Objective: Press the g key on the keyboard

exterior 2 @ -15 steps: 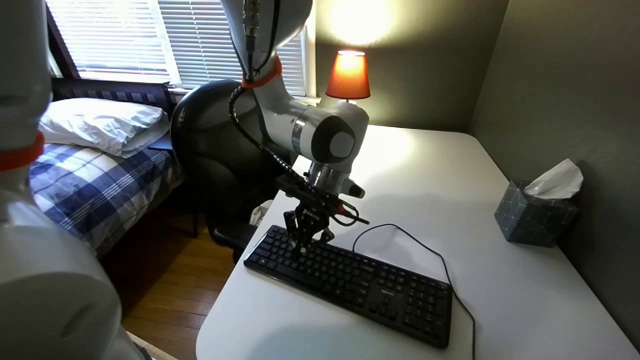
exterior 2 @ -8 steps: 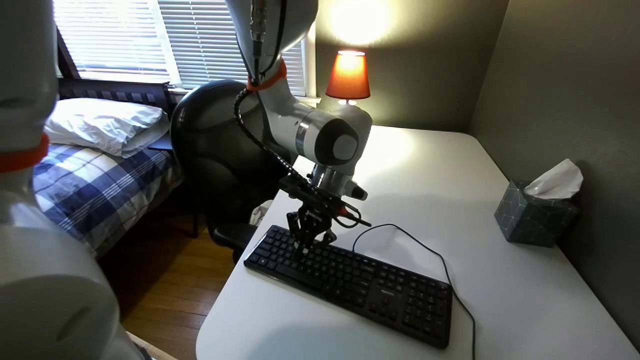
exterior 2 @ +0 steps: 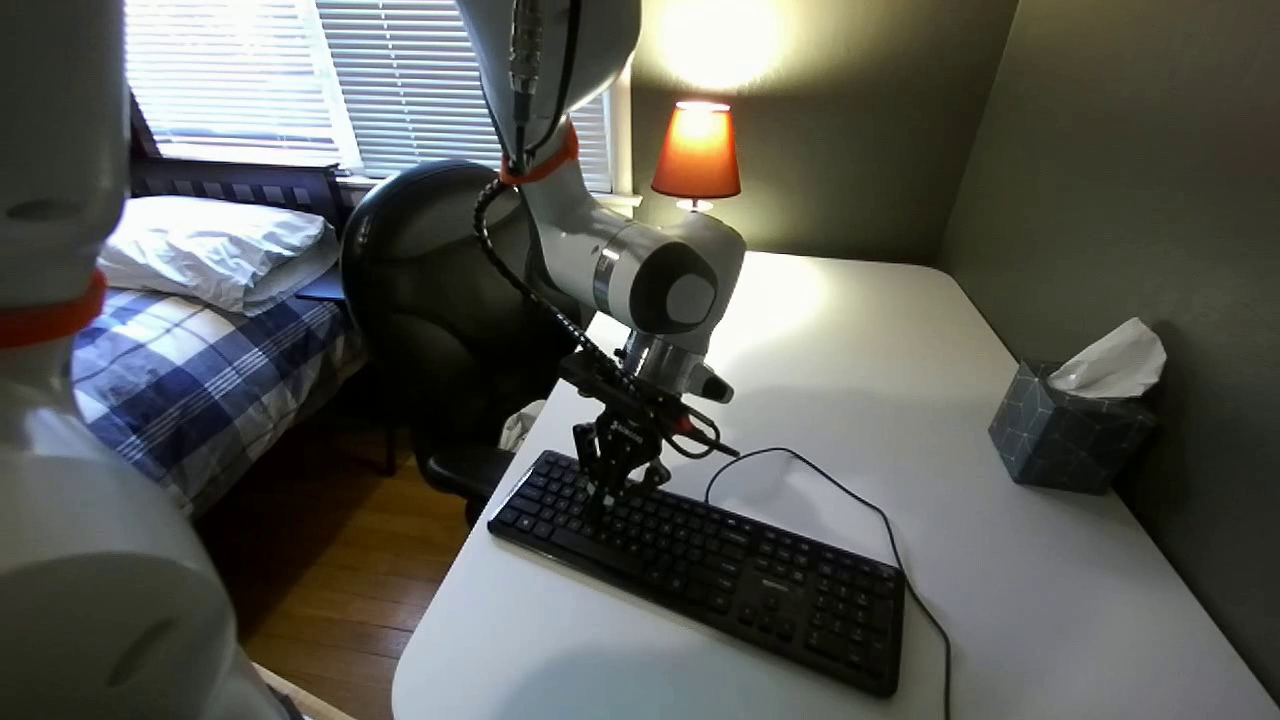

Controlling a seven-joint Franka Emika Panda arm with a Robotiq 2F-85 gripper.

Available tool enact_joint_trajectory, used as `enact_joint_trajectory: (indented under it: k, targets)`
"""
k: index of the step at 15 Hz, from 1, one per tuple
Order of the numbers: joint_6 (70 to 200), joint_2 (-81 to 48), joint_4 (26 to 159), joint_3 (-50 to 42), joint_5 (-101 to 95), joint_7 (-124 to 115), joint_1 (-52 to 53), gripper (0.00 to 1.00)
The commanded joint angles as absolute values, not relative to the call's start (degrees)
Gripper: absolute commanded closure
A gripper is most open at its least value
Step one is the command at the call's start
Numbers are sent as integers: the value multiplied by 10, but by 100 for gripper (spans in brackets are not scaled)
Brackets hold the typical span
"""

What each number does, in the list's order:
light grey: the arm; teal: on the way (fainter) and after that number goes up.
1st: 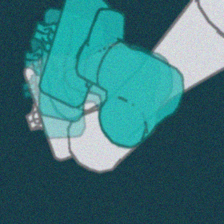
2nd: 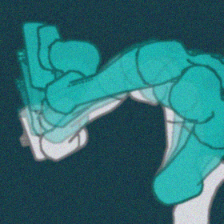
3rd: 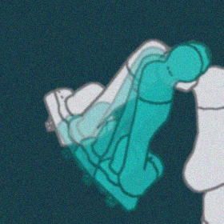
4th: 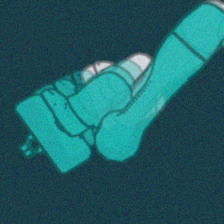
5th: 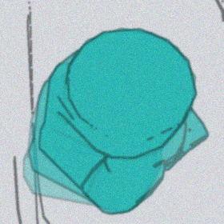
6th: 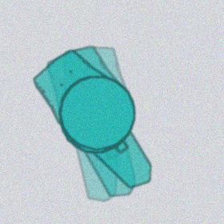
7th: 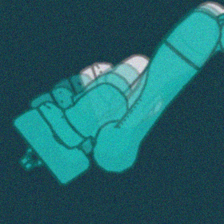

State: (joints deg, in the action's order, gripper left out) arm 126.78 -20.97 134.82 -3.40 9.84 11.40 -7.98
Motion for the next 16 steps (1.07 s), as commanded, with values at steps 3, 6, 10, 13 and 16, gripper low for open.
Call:
enact_joint_trajectory:
  k: [3, 6, 10, 13, 16]
  targets:
    - [1268, -223, 1339, -26, 116, 127, -93, 100]
    - [1268, -222, 1340, -27, 116, 128, -95, 100]
    - [1268, -221, 1341, -28, 116, 128, -97, 100]
    - [1267, -225, 1339, -27, 116, 129, -98, 100]
    - [1266, -229, 1335, -27, 116, 129, -99, 100]
